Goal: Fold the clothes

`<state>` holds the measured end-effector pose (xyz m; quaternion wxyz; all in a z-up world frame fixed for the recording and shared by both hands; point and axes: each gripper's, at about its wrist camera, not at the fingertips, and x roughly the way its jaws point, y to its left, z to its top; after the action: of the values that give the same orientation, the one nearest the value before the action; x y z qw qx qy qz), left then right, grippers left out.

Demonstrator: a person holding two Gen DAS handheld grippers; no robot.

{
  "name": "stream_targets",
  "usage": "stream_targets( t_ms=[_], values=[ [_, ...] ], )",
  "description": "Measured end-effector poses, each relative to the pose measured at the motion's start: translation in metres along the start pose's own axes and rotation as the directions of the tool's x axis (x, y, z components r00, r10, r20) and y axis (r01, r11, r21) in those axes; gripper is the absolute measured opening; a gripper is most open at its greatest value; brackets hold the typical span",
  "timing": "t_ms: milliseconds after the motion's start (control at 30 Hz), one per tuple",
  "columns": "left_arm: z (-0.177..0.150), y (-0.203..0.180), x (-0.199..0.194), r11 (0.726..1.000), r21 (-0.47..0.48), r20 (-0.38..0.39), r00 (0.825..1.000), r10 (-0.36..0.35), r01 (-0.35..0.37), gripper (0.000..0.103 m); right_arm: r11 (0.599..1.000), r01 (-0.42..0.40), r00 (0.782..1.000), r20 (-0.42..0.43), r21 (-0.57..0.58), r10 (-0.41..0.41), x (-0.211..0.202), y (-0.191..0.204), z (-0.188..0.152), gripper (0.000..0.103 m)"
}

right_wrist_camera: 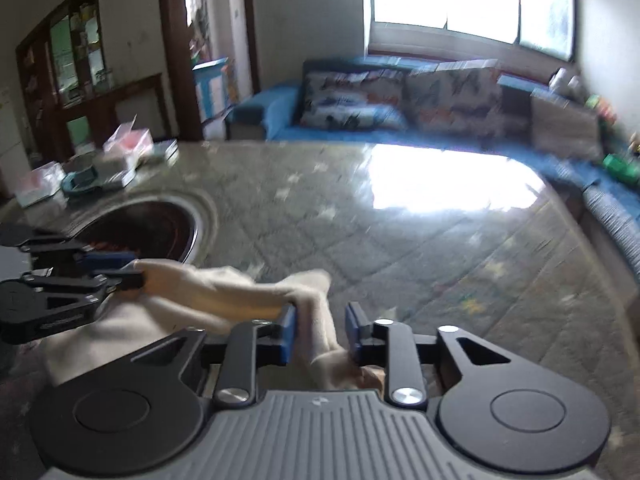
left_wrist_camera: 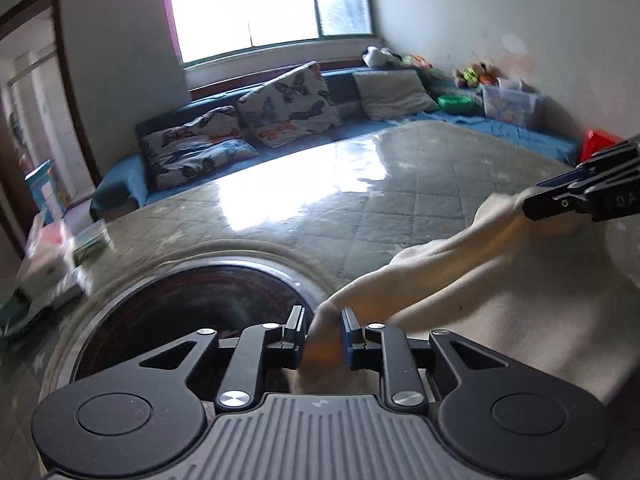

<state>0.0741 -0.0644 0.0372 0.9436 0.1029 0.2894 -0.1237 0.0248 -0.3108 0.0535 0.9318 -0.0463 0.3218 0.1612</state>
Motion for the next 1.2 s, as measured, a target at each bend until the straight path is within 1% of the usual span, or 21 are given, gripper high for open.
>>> stream_targets(
  t_ms=[67, 133, 167, 233, 333, 433, 500, 567, 633, 700, 767, 800, 867, 900, 933, 967, 1000, 1067, 1100, 1200],
  values=[
    [-0.004, 0.002, -0.014, 0.999, -0.032, 0.001, 1.000, -0.014, 0.014, 0.022, 0.999, 0.036, 0.998, 0.047, -0.025, -0.035, -0.006, 0.008, 0.003, 0.031],
    [-0.010, 0.005, -0.027, 0.998, -0.064, -0.003, 1.000, -0.029, 0.029, 0.022, 0.999, 0.040, 0.997, 0.071, -0.025, -0.038, -0.009, 0.015, 0.008, 0.033],
    [-0.013, 0.006, -0.033, 0.996, -0.078, -0.006, 0.999, -0.037, 0.036, 0.022, 1.000, 0.023, 0.997, 0.072, -0.013, -0.022, -0.008, 0.016, 0.012, 0.033],
    [-0.019, 0.008, -0.042, 0.993, -0.111, -0.019, 0.999, -0.051, 0.049, 0.023, 0.998, -0.063, 0.997, 0.038, 0.020, 0.062, -0.003, 0.018, 0.015, 0.034],
    [-0.027, 0.011, -0.049, 0.987, -0.149, -0.054, 0.997, -0.061, 0.053, 0.023, 0.987, -0.161, 0.987, -0.015, 0.020, 0.161, -0.004, 0.027, 0.006, 0.035],
    [-0.034, 0.014, -0.051, 0.983, -0.175, -0.076, 0.994, -0.077, 0.062, 0.025, 0.977, -0.204, 0.978, -0.055, -0.052, 0.202, -0.007, 0.043, -0.006, 0.036],
    [-0.037, 0.015, -0.053, 0.978, -0.192, -0.078, 0.992, -0.103, 0.087, 0.022, 0.969, -0.233, 0.971, -0.077, -0.083, 0.227, -0.008, 0.051, -0.012, 0.036],
    [-0.040, 0.012, -0.055, 0.977, -0.181, -0.069, 0.990, -0.126, 0.111, 0.008, 0.959, -0.260, 0.963, -0.107, -0.113, 0.248, -0.006, 0.059, -0.017, 0.036],
    [-0.044, 0.007, -0.059, 0.979, -0.165, -0.064, 0.989, -0.134, 0.122, 0.002, 0.949, -0.271, 0.959, -0.129, -0.160, 0.252, -0.007, 0.068, -0.022, 0.037],
    [-0.047, 0.002, -0.067, 0.980, -0.141, -0.056, 0.988, -0.147, 0.138, 0.002, 0.943, -0.262, 0.962, -0.137, -0.207, 0.238, -0.009, 0.074, -0.028, 0.038],
    [-0.053, -0.003, -0.077, 0.981, -0.106, -0.057, 0.984, -0.171, 0.165, 0.002, 0.937, -0.271, 0.959, -0.146, -0.222, 0.242, -0.014, 0.078, -0.031, 0.039],
    [-0.057, -0.005, -0.082, 0.981, -0.089, -0.065, 0.982, -0.179, 0.173, 0.002, 0.933, -0.285, 0.954, -0.160, -0.220, 0.254, -0.017, 0.079, -0.034, 0.039],
    [-0.066, -0.008, -0.089, 0.985, -0.056, -0.092, 0.981, -0.170, 0.165, 0.002, 0.922, -0.320, 0.940, -0.199, -0.220, 0.278, -0.021, 0.083, -0.041, 0.039],
    [-0.070, -0.009, -0.091, 0.987, -0.039, -0.103, 0.981, -0.162, 0.159, 0.002, 0.916, -0.327, 0.937, -0.203, -0.233, 0.283, -0.025, 0.085, -0.047, 0.039],
    [-0.072, -0.008, -0.095, 0.986, -0.035, -0.103, 0.981, -0.165, 0.162, 0.002, 0.910, -0.324, 0.941, -0.193, -0.261, 0.279, -0.031, 0.088, -0.053, 0.039],
    [-0.071, -0.005, -0.097, 0.985, -0.046, -0.100, 0.980, -0.172, 0.168, 0.002, 0.911, -0.318, 0.944, -0.182, -0.262, 0.277, -0.036, 0.089, -0.054, 0.036],
    [-0.068, -0.001, -0.100, 0.983, -0.059, -0.096, 0.979, -0.180, 0.174, 0.003, 0.918, -0.318, 0.944, -0.164, -0.236, 0.285, -0.043, 0.086, -0.051, 0.036],
    [-0.060, 0.007, -0.101, 0.983, -0.086, -0.082, 0.982, -0.168, 0.161, 0.004, 0.926, -0.332, 0.941, -0.136, -0.181, 0.311, -0.049, 0.076, -0.039, 0.036],
    [-0.054, 0.009, -0.099, 0.984, -0.095, -0.075, 0.984, -0.160, 0.152, 0.004, 0.930, -0.321, 0.945, -0.125, -0.182, 0.302, -0.049, 0.073, -0.033, 0.036],
    [-0.036, 0.006, -0.083, 0.982, -0.118, -0.060, 0.986, -0.158, 0.150, 0.004, 0.951, -0.238, 0.971, -0.067, -0.195, 0.229, -0.042, 0.063, -0.016, 0.036]
  ],
)
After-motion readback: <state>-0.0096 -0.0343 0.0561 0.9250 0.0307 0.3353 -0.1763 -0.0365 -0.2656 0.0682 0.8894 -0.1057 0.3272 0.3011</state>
